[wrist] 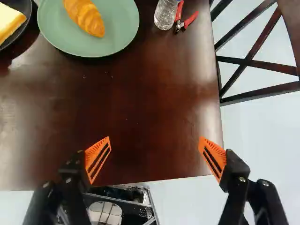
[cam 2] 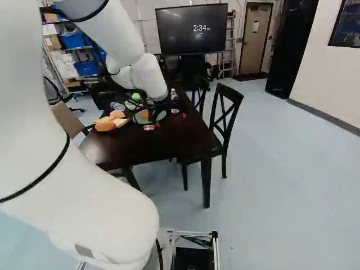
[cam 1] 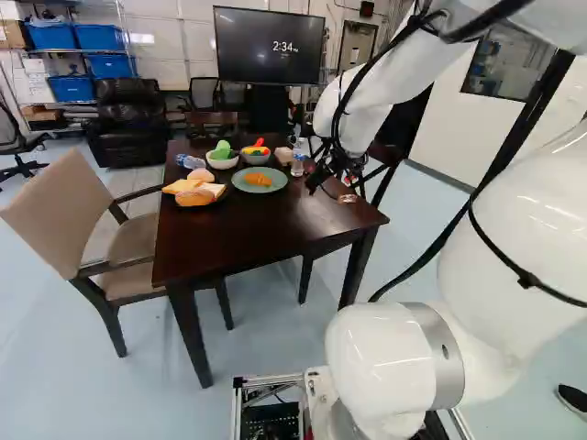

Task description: Move the croissant to the empty plate

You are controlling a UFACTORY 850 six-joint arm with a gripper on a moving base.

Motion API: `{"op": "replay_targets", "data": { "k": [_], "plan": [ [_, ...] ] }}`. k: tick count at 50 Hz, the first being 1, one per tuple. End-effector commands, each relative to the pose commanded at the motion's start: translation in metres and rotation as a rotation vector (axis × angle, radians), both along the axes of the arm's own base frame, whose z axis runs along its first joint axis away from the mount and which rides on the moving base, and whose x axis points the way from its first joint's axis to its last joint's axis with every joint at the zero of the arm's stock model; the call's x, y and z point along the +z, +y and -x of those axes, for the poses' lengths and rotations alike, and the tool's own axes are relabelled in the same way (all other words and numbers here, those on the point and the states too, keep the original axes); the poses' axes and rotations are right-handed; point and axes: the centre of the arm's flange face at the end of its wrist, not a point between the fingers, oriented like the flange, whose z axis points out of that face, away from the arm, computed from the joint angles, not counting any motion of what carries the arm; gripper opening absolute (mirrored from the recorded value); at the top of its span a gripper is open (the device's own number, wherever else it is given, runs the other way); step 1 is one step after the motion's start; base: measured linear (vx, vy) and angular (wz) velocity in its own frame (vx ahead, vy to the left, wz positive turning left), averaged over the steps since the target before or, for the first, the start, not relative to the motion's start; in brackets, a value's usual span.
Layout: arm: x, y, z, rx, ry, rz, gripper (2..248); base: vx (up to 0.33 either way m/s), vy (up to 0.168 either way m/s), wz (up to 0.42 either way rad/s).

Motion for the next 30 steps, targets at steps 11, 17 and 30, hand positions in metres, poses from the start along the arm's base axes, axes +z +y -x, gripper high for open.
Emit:
{"op": "replay_targets", "data": {
  "k": [11,17,30],
  "plan": [
    [-0.011,0.002,0.006,-0.016,-0.044,-0.011,247,0.000,0.000,0.000],
    [-0.017,0.004,0.010,-0.026,-0.071,-0.018,247,0.000,0.000,0.000],
    [-0.033,0.007,0.021,-0.050,-0.139,-0.038,247,0.000,0.000,0.000]
  ]
}}
